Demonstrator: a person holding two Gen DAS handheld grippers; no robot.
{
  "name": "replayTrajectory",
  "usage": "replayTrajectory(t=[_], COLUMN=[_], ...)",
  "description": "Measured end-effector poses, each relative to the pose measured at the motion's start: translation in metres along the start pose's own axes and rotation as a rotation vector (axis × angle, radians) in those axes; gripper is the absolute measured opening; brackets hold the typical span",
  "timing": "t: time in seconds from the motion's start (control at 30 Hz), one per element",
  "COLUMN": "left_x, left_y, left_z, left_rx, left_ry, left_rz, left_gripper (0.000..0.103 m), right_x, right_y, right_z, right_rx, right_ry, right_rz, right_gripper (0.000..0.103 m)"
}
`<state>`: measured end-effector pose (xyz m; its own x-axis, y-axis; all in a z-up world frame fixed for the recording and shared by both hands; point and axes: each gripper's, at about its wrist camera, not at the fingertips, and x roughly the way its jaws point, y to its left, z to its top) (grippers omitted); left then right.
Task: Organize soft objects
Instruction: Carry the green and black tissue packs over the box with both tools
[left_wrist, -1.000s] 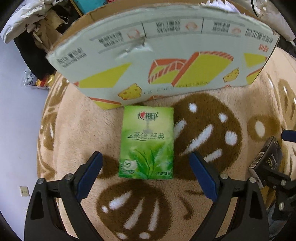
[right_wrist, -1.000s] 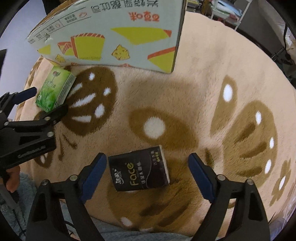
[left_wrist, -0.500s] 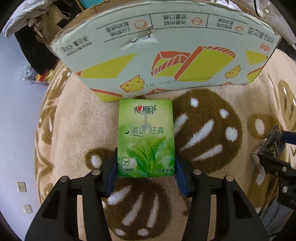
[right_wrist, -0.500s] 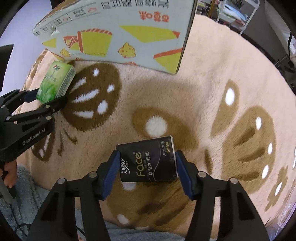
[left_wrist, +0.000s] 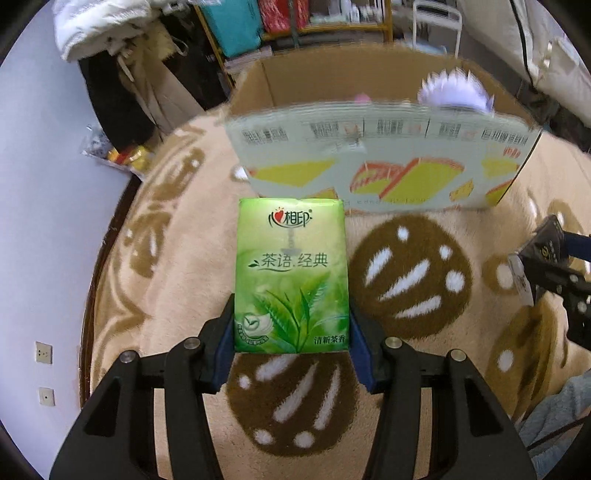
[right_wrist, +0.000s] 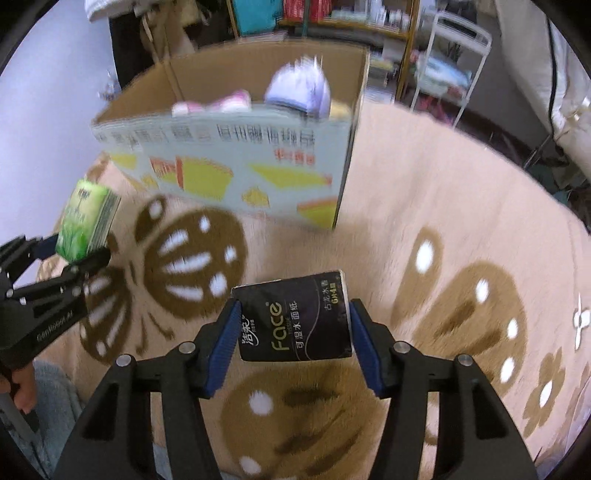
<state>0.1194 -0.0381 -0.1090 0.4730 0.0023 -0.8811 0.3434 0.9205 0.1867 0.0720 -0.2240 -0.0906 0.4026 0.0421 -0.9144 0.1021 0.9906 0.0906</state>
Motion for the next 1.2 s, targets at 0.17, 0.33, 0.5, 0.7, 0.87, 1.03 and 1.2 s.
replayTrajectory(t=[0.17, 0.33, 0.5, 0.7, 0.87, 1.03, 1.2], left_x=[-0.035, -0.061, -0.077, -0.096, -0.115, -0.128, -0.130], left_y=[0.001, 0.000, -0.002, 0.007, 0.015, 0.016, 0.017], left_z=[0.004, 0.009, 0.016, 0.038, 0.060, 0.082, 0.092], left_rx=[-0.020, -0.026, -0.034, -0.046, -0.062, -0.047, -0.069], left_ry=[-0.122, -0.225, -0.300, -0.378, -0.441, -0.496, -0.535], left_rz=[-0.003, 0.016, 0.030, 0.050, 0.058, 0.067, 0.063], left_gripper=[0.052, 0.052, 0.052, 0.052, 0.052, 0.052, 0.052], right_x=[-0.025, -0.049, -0.063, -0.082, -0.104, -0.126, -0.134], right_y=[-0.005, -0.007, -0.004, 0.001, 0.004, 0.006, 0.006], right_z=[0.009, 0.015, 0.027, 0.039, 0.056, 0.078, 0.100], right_rx=[0.023, 0.032, 0.035, 0.000, -0.026, -0.039, -0.044], right_ry=[-0.144, -0.284, -0.346, -0.405, -0.475, -0.551, -0.612], right_rz=[0.014, 0.023, 0.025, 0.008, -0.016, -0.026, -0.020], right_gripper=[0.062, 0.062, 0.062, 0.062, 0.062, 0.062, 0.062])
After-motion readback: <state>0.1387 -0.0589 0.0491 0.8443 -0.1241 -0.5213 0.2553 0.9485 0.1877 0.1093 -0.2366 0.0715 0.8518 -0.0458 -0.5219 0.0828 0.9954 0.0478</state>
